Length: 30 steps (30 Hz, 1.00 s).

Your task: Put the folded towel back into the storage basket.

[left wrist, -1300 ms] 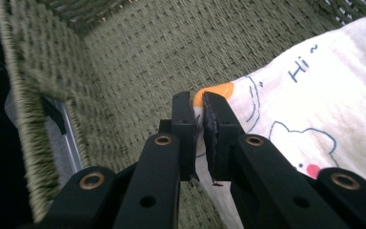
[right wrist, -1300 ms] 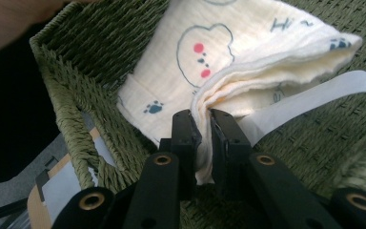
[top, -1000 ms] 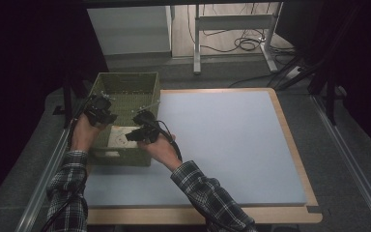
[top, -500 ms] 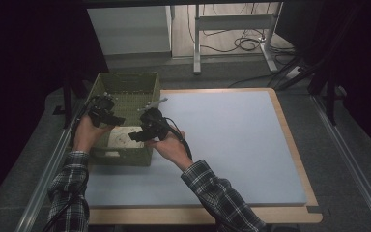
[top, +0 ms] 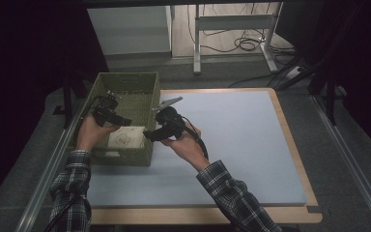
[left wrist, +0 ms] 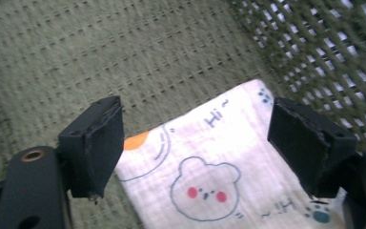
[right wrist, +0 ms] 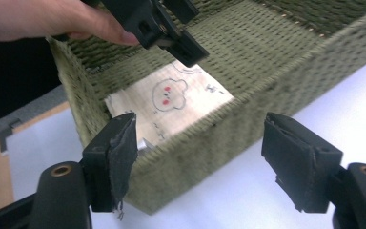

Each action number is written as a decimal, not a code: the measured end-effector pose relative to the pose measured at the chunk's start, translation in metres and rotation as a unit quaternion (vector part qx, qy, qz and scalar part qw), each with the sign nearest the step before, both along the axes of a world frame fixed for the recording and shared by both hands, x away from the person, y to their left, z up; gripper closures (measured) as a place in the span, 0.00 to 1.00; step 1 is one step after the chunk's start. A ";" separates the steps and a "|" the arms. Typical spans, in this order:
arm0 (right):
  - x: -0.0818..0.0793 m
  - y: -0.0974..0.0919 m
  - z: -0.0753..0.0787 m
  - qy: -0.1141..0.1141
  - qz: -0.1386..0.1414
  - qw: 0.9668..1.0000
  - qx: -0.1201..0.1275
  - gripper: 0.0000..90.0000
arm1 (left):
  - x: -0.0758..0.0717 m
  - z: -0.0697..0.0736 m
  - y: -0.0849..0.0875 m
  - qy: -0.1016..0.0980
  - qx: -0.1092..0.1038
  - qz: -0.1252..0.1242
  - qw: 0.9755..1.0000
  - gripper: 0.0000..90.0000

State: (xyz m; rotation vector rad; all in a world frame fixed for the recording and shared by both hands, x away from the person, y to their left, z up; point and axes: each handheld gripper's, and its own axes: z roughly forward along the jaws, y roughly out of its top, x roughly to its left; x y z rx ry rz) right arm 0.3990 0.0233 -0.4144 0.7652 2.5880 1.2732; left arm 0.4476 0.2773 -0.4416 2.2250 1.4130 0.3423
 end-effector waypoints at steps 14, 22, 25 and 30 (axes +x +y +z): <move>-0.002 -0.037 -0.015 -0.006 0.005 1.000 -0.005 0.21 | -0.001 0.010 -0.018 0.006 -0.024 -0.012 1.000 0.12; -0.006 -0.057 -0.025 -0.008 0.008 1.000 -0.017 0.16 | -0.004 0.021 -0.023 0.001 -0.040 -0.011 0.999 0.09; -0.008 -0.063 -0.029 -0.013 0.009 1.000 -0.023 0.14 | -0.006 0.026 -0.028 -0.003 -0.046 -0.018 0.999 0.08; -0.012 -0.075 -0.033 -0.015 0.008 1.000 -0.025 0.12 | -0.010 0.034 -0.041 -0.011 -0.052 -0.028 0.998 0.07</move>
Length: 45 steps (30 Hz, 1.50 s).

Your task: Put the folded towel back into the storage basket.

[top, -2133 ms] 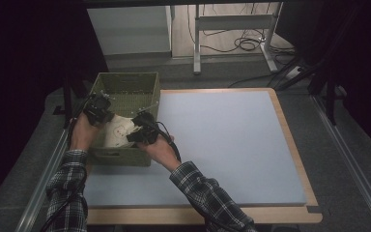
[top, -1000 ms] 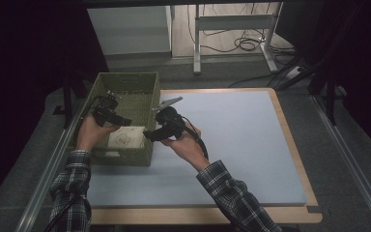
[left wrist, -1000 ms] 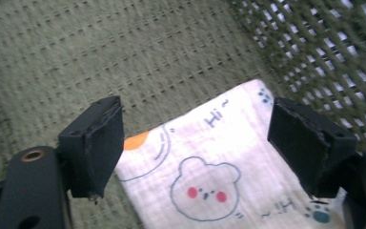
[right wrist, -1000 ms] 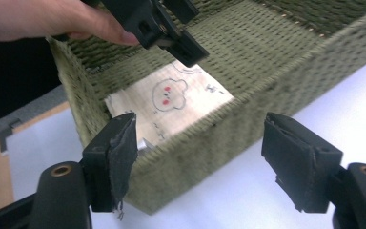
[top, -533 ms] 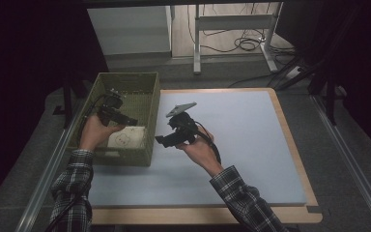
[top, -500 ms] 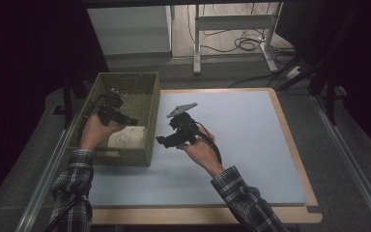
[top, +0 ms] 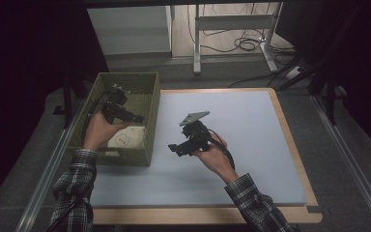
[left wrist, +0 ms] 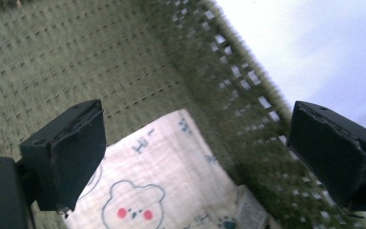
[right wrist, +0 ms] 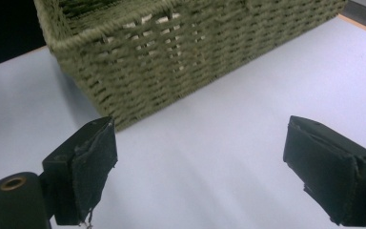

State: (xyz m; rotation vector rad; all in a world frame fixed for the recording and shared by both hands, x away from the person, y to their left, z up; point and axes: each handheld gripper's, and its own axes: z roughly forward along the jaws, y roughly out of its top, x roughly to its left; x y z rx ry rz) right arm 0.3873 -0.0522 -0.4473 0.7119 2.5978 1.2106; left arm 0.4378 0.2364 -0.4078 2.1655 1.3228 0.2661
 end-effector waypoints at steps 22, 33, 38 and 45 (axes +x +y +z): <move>-0.011 -0.077 -0.009 -0.012 -0.035 0.999 -0.013 0.09 | -0.024 0.003 -0.084 -0.043 -0.014 -0.089 0.995 0.03; -0.020 -0.120 -0.008 -0.022 -0.056 0.998 -0.016 0.08 | -0.043 -0.007 -0.129 -0.070 -0.015 -0.138 0.988 0.02; -0.026 -0.139 -0.008 -0.026 -0.064 0.997 -0.017 0.08 | -0.053 -0.015 -0.143 -0.072 -0.027 -0.151 0.985 0.02; -0.032 -0.161 -0.011 -0.028 -0.075 0.997 -0.018 0.08 | -0.065 -0.033 -0.159 -0.075 -0.040 -0.160 0.983 0.01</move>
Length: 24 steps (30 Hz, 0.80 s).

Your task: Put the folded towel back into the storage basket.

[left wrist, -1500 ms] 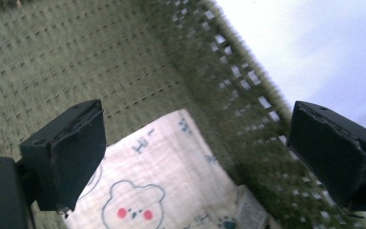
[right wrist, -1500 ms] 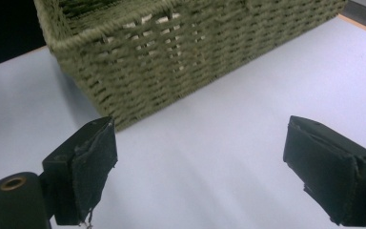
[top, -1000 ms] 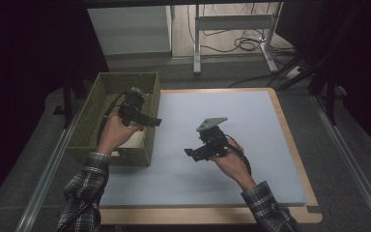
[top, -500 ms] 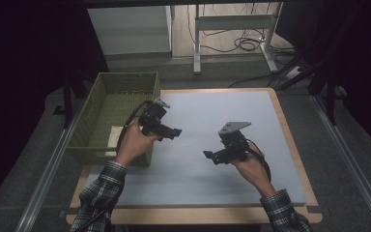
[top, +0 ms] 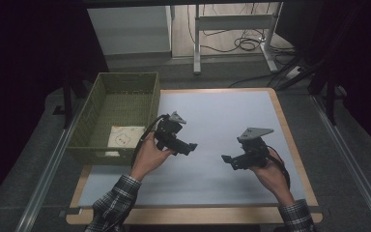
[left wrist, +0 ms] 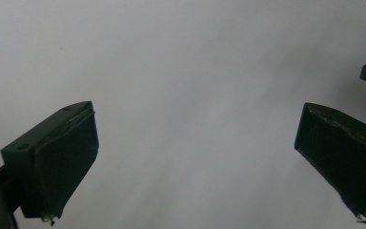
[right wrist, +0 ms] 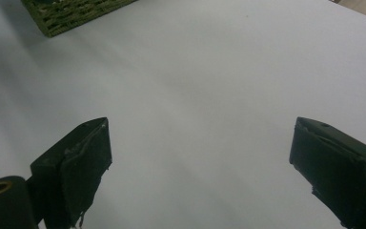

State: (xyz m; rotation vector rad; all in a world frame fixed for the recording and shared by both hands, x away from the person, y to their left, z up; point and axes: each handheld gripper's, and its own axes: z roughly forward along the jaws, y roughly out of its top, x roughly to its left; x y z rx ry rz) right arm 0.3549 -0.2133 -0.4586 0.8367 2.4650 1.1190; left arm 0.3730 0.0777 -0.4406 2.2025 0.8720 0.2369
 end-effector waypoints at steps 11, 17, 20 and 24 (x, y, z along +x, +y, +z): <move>-0.014 -0.033 -0.003 -0.001 -0.017 1.000 0.010 0.08 | -0.028 -0.015 -0.010 -0.022 -0.020 -0.011 1.000 0.01; -0.023 -0.046 -0.012 0.006 -0.025 1.000 0.008 0.08 | -0.046 -0.027 -0.008 -0.026 -0.020 -0.015 0.999 0.01; -0.027 -0.051 -0.017 0.007 -0.027 1.000 0.009 0.08 | -0.053 -0.034 -0.005 -0.028 -0.022 -0.013 0.999 0.01; -0.032 -0.055 -0.024 0.007 -0.030 0.999 0.010 0.08 | -0.062 -0.046 0.000 -0.029 -0.024 -0.009 0.999 0.01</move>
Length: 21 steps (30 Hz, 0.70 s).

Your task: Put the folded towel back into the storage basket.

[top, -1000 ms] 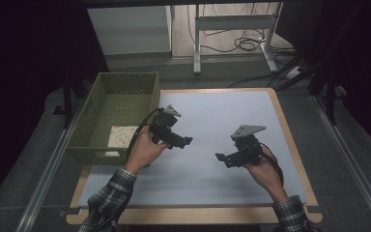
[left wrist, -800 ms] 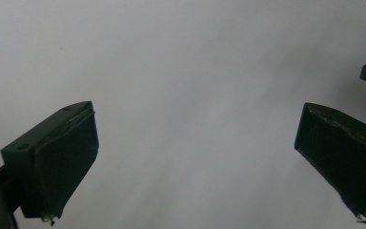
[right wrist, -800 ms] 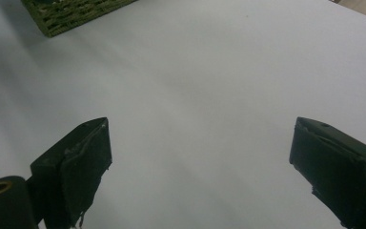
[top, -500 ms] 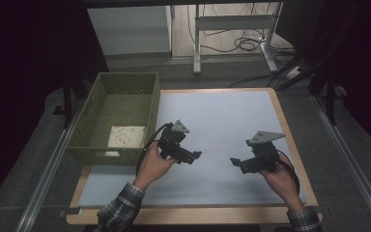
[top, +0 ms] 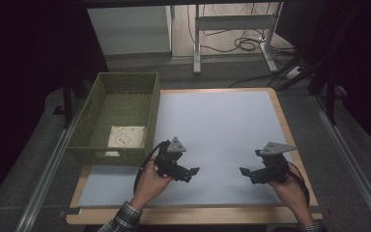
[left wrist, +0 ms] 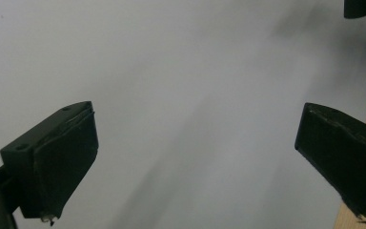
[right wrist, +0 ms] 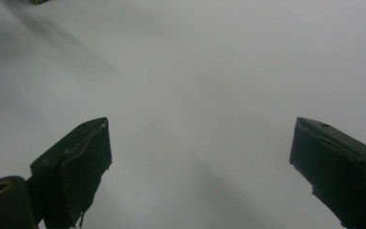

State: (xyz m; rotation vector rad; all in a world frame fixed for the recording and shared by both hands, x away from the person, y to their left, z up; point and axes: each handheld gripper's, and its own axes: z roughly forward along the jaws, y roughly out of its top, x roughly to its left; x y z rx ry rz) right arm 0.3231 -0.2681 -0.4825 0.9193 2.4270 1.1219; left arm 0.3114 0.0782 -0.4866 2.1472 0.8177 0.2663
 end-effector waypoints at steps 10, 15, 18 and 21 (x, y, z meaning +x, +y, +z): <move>-0.006 0.004 -0.020 -0.006 0.007 1.000 -0.013 0.08 | -0.011 -0.032 0.014 0.009 -0.009 0.011 1.000 0.01; -0.007 0.008 -0.032 -0.001 0.013 1.000 -0.017 0.08 | -0.014 -0.045 0.021 0.010 0.001 0.021 1.000 0.01; -0.008 0.011 -0.039 0.001 0.015 1.000 -0.022 0.08 | -0.015 -0.052 0.025 0.012 0.005 0.027 1.000 0.01; -0.008 0.013 -0.044 0.003 0.016 0.999 -0.027 0.08 | -0.016 -0.057 0.027 0.015 0.014 0.030 0.999 0.01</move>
